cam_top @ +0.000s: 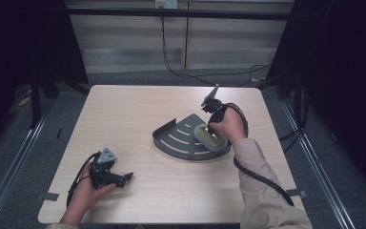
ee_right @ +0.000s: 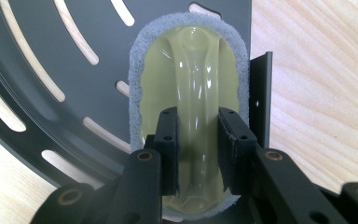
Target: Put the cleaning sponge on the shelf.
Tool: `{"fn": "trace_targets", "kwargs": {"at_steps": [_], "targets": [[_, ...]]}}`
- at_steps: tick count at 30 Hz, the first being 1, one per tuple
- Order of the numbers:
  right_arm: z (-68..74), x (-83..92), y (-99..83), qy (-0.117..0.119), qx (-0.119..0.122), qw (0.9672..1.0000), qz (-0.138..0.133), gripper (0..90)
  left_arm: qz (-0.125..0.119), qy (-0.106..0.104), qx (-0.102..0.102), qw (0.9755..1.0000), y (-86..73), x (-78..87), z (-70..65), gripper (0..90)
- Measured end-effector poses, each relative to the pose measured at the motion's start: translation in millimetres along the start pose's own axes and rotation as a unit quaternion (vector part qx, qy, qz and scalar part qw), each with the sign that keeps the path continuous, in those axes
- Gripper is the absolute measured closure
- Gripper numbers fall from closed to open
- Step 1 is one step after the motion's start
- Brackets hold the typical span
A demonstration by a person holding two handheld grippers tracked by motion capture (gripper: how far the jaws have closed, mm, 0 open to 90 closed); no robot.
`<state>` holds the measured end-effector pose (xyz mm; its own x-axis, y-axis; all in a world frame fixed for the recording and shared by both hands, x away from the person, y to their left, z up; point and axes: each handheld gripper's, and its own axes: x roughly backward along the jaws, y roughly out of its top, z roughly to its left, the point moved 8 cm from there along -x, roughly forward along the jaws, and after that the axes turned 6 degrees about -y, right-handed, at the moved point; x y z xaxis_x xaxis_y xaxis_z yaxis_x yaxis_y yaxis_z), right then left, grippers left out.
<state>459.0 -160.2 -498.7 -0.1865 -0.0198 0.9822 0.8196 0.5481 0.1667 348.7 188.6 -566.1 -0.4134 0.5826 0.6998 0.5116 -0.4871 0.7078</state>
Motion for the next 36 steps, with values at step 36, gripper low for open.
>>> {"fn": "trace_targets", "kwargs": {"at_steps": [36], "targets": [[-3.1,-8.0,-11.8,-0.009,-0.007,0.9999,0.006,61.5,-0.001,-0.001,0.0,1.0,0.1,0.0,0.0,4.1]]}}
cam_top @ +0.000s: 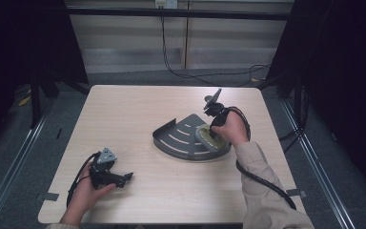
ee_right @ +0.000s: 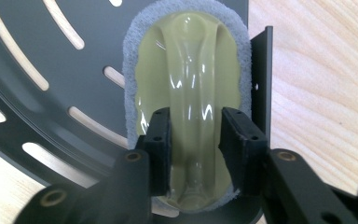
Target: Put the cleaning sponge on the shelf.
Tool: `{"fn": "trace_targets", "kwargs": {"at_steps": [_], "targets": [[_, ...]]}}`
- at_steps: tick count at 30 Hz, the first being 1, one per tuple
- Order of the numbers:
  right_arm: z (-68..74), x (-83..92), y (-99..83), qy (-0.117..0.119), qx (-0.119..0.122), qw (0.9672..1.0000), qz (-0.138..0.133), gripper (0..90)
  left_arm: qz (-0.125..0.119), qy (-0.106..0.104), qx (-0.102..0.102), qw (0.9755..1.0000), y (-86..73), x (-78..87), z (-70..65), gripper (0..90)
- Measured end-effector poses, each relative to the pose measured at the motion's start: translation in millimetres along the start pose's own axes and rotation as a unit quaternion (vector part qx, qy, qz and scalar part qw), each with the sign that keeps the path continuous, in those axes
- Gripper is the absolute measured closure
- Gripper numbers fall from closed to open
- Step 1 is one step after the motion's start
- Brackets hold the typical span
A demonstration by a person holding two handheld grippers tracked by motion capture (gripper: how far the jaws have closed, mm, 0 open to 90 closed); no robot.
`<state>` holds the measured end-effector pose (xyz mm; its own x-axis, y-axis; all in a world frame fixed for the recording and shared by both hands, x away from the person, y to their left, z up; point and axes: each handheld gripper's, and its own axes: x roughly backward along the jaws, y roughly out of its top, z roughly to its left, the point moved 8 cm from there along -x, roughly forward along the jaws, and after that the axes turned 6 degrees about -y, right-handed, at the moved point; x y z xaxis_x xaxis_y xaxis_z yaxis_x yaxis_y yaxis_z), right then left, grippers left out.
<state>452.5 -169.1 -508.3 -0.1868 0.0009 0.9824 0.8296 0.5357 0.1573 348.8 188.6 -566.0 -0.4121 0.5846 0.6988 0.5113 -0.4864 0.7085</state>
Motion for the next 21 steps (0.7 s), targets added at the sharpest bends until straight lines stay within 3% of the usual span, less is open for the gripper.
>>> {"fn": "trace_targets", "kwargs": {"at_steps": [15,21], "targets": [[-0.5,13.0,-2.1,-0.009,0.002,0.9999,-0.013,42.4,0.0,0.0,0.0,1.0,-0.2,0.1,-0.1,4.0],[-0.7,17.7,-3.7,-0.012,0.004,0.9997,-0.019,38.9,0.0,0.0,0.0,1.0,-0.3,0.2,-0.2,4.0]]}}
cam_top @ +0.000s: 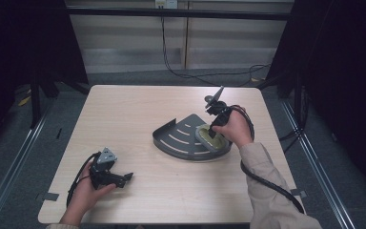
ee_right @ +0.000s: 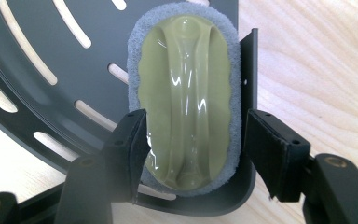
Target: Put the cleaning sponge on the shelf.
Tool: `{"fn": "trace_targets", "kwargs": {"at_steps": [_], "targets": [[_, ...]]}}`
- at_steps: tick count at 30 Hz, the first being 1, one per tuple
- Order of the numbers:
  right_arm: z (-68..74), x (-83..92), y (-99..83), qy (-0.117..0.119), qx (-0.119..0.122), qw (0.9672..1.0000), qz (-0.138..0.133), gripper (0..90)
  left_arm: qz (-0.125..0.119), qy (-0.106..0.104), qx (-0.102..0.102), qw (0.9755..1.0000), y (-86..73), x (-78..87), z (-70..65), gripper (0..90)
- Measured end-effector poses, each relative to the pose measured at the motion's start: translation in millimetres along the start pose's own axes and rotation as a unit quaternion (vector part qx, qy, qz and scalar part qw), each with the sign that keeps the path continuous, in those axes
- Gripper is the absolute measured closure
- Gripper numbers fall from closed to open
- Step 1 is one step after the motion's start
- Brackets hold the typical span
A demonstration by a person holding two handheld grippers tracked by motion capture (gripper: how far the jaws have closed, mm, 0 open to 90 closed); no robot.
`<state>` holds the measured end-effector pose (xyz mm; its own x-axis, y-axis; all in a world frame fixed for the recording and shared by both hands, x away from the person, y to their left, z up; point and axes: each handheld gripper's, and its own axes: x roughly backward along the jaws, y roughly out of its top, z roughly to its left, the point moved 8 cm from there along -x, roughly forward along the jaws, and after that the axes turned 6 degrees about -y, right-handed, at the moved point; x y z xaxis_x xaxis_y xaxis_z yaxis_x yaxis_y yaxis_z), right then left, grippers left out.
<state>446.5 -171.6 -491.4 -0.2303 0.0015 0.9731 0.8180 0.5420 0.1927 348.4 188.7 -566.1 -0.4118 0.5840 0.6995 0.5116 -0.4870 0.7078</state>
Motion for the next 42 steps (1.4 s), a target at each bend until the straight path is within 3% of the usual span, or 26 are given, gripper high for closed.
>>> {"fn": "trace_targets", "kwargs": {"at_steps": [10,28,42], "targets": [[0.7,11.9,-9.2,-0.001,0.013,0.9999,-0.002,33.8,-0.001,0.001,0.002,1.0,0.0,-0.2,-0.3,4.0],[7.8,17.8,-31.1,0.006,0.031,0.9995,0.003,26.8,0.001,0.0,-0.001,1.0,-0.3,0.4,0.2,4.0],[9.5,21.7,-49.0,0.016,0.037,0.9991,-0.012,24.6,0.001,0.0,0.0,1.0,-0.4,0.3,-0.1,4.0]]}}
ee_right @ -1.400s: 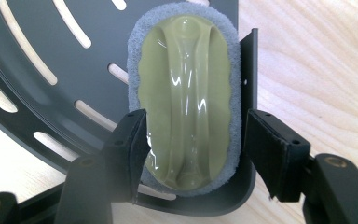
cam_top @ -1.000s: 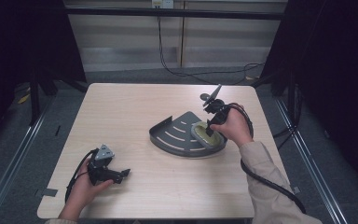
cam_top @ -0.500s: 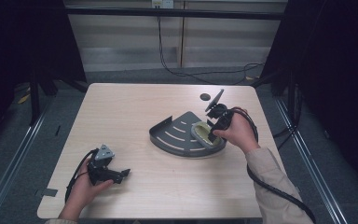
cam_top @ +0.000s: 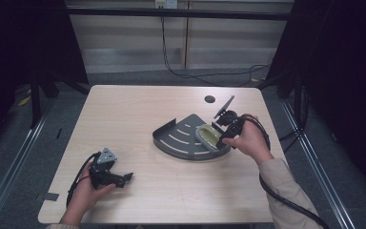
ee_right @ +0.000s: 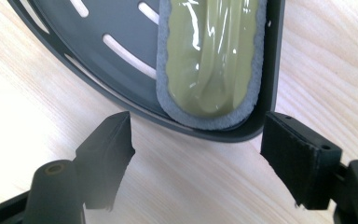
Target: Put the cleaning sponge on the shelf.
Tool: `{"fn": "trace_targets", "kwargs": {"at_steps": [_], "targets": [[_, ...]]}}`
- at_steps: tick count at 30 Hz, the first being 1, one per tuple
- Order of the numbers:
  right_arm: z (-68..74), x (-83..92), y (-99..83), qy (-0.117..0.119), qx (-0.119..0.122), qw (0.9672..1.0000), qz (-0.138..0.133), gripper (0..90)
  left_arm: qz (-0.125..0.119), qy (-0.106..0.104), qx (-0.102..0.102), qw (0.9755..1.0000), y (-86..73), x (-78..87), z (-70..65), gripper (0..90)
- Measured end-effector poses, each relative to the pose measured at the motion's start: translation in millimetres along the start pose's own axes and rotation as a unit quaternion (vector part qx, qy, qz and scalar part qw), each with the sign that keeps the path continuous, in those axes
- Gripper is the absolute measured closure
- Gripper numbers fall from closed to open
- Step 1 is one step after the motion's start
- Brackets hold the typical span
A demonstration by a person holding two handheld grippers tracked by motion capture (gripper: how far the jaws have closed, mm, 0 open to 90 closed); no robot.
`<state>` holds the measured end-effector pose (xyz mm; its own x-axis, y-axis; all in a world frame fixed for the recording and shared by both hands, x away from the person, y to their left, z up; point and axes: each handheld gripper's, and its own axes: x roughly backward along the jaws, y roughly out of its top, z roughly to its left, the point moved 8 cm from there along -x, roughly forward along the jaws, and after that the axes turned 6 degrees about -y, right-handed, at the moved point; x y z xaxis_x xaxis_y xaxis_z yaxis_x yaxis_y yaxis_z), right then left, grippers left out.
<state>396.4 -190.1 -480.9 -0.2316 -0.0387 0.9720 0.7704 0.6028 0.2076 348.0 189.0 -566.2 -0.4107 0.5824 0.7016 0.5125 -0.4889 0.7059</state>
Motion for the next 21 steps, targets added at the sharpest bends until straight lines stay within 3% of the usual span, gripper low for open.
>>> {"fn": "trace_targets", "kwargs": {"at_steps": [13,21], "targets": [[-3.7,-1.9,-21.4,0.008,-0.009,0.9999,-0.012,24.5,-0.001,0.002,-0.002,1.0,0.1,0.2,0.5,4.0],[-1.3,-6.1,-28.6,0.007,-0.001,0.9998,-0.018,24.5,0.0,0.001,-0.002,1.0,-0.3,0.5,0.3,4.0]]}}
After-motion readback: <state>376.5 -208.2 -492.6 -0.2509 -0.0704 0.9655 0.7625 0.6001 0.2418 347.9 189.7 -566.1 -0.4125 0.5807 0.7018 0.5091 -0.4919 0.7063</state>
